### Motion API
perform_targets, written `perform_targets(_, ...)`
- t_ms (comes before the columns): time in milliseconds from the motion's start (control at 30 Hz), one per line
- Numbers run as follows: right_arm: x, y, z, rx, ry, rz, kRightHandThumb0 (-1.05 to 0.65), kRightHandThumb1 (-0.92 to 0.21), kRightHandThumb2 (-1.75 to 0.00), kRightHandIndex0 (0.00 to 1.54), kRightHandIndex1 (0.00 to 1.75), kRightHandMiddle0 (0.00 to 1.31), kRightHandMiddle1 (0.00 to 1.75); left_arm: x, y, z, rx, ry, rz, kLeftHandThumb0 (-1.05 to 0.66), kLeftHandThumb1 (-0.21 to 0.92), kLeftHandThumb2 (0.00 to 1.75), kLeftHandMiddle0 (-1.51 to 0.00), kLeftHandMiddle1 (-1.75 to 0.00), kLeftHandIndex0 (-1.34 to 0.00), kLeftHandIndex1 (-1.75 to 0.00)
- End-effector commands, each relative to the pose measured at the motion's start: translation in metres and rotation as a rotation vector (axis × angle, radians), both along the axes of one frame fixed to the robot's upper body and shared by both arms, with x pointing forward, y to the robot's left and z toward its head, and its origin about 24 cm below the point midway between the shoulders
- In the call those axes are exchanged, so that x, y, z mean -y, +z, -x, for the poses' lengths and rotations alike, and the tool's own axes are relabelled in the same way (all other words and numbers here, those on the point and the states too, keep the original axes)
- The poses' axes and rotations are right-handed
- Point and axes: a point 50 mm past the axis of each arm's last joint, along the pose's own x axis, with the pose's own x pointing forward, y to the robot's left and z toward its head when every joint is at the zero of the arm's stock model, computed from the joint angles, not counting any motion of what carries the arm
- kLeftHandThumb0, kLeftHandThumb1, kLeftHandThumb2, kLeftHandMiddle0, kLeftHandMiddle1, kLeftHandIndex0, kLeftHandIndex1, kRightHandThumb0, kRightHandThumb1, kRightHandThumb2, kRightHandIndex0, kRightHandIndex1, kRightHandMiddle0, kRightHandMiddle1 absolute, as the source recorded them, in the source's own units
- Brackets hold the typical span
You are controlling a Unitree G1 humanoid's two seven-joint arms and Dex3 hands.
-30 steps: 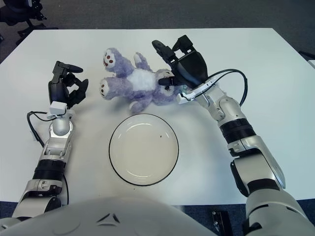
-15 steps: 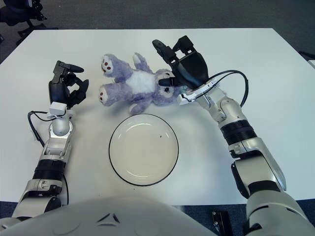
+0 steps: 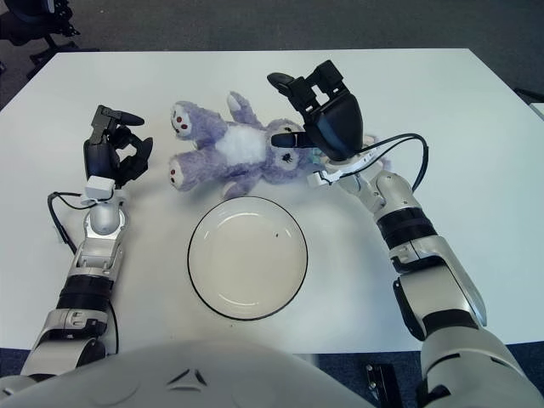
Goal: Put the doll into the plate.
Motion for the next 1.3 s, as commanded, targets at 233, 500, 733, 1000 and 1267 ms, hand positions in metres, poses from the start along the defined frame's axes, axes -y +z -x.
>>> perform_targets(233, 0.001, 0.006, -0.003, 0.045, 0.034, 0.03, 0.0, -0.36, -1.27, 0.53, 1.74, 0.42, 1.73, -0.001, -0.037, 0.015, -0.149, 0.019, 0.035, -0.36, 0.92, 0.31, -0.86, -1.75, -0.42, -1.52)
perform_targets(500, 0.001, 0.006, -0.004, 0.042, 0.05, 0.036, 0.0, -0.29, -1.34, 0.62, 1.75, 0.47, 1.68, -0.001, -0.037, 0.016, -0.149, 0.018, 0.036, -0.36, 0.92, 0.31, -0.86, -1.75, -0.42, -1.52)
perform_targets(733, 0.001, 0.006, -0.006, 0.051, 0.052, 0.026, 0.0, -0.32, -1.28, 0.6, 1.75, 0.47, 1.63, -0.001, -0.037, 0.016, -0.148, 0.016, 0.039, -0.36, 0.92, 0.31, -0.86, -1.75, -0.42, -1.52)
perform_targets(1000, 0.0, 0.004, -0.007, 0.01, 0.053, 0.031, -0.39, -0.87, -0.22, 0.62, 0.79, 0.48, 0.77, -0.001, -0.037, 0.016, -0.148, 0.016, 0.041, -0.36, 0.92, 0.31, -0.86, -1.75, -0.42, -1.52)
perform_targets(1267, 0.002, -0.001, -0.012, -0.144, -0.019, 0.161, -0.75, -0.92, -0.28, 0.21, 0.2, 0.16, 0.23, -0.001, -0.037, 0.017, -0.149, 0.017, 0.038, -0.36, 0.92, 0.31, -0.86, -1.75, -0.42, -1.52)
